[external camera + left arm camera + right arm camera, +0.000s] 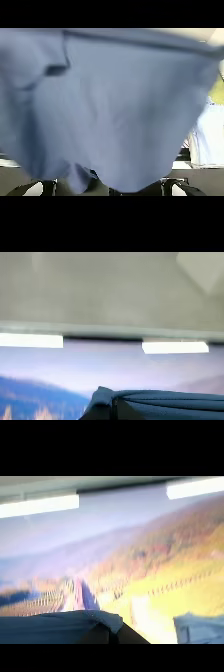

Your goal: Fold the shirts.

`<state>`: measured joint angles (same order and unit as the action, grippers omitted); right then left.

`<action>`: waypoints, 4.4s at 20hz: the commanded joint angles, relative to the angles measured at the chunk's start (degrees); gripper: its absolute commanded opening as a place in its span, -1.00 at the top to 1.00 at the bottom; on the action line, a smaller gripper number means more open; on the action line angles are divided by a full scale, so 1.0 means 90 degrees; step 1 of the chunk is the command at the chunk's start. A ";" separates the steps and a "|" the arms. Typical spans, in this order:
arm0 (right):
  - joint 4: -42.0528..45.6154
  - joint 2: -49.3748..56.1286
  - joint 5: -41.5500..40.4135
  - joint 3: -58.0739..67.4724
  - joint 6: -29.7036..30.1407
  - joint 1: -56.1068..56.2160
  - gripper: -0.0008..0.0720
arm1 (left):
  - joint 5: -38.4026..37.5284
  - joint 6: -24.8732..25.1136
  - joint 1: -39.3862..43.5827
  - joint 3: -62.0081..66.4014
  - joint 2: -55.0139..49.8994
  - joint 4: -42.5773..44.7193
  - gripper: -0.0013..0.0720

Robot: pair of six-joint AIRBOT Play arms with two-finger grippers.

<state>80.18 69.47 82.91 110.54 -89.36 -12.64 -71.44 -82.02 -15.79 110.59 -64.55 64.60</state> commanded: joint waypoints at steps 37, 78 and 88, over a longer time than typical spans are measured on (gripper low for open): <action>-0.0568 0.1960 0.0495 -0.4250 0.0063 -0.0794 -0.24 | -0.0216 0.0935 0.0219 -0.9078 -0.0153 -0.1693 -0.37; -0.1523 0.4119 -0.2273 -0.1965 -0.0826 0.0338 -0.78 | 0.0828 -0.0078 0.0804 -0.3470 -0.3674 -0.1615 0.18; -0.2113 0.4500 -0.1064 -0.1919 -0.0216 -0.0209 -0.92 | 0.0607 0.0306 0.1382 -0.3198 -0.2497 -0.1729 -0.38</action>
<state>64.88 108.07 71.64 93.19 -91.77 -15.14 -65.91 -79.94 -6.59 81.47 -89.60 49.41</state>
